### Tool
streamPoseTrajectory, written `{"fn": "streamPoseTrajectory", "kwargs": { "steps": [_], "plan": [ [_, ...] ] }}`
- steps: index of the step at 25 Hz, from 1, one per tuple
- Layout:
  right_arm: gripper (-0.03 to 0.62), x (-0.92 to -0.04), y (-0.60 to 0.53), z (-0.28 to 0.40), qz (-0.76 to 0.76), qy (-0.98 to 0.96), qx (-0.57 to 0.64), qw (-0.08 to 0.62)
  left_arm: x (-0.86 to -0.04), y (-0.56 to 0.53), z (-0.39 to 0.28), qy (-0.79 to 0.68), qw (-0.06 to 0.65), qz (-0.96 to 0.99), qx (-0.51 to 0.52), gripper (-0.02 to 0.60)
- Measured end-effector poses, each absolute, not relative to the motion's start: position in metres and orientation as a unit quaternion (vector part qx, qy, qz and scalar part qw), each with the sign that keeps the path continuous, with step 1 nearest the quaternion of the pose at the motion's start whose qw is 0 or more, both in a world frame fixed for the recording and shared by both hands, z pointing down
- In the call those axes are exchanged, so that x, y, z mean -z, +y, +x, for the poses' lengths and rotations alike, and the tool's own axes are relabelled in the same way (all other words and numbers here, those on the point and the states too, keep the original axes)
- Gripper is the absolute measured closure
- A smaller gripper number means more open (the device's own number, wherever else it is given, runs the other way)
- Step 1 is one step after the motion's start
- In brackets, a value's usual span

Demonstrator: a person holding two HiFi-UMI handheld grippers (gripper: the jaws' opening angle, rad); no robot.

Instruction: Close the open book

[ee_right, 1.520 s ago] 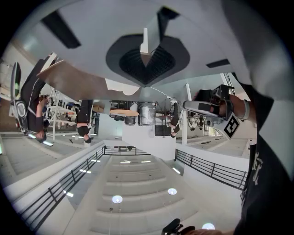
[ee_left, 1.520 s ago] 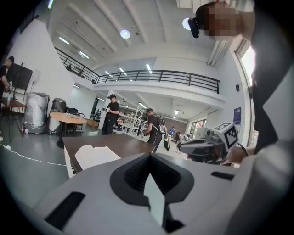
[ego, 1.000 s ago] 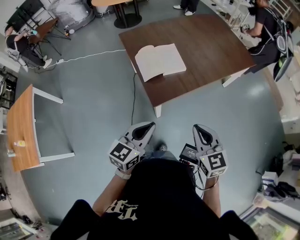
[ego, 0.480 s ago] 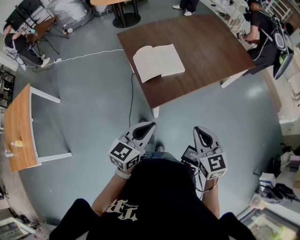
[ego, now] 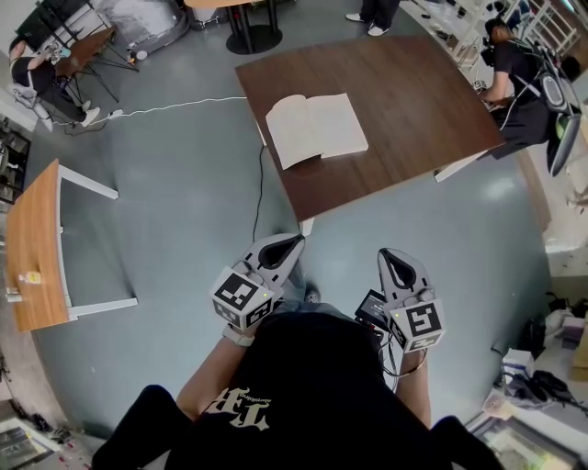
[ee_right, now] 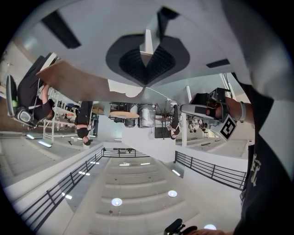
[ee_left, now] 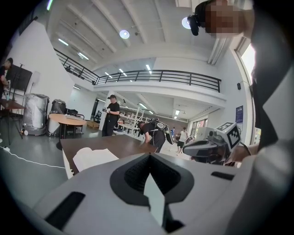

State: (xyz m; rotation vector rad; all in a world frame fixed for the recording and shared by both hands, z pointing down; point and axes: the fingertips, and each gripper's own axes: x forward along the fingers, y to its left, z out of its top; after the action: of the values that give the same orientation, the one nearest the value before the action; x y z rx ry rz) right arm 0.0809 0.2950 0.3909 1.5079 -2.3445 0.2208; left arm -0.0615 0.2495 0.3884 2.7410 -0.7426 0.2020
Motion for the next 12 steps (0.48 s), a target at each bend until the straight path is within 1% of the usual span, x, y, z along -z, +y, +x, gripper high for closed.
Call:
{"fn": "streamPoseTrajectory", "kwargs": {
  "steps": [12],
  "plan": [
    [0.606, -0.393, 0.257, 0.085, 0.535, -0.820, -0.086, 0.183, -0.389, 0.206, -0.070, -0.256, 0.148, 0.952, -0.077, 0.577]
  ]
}}
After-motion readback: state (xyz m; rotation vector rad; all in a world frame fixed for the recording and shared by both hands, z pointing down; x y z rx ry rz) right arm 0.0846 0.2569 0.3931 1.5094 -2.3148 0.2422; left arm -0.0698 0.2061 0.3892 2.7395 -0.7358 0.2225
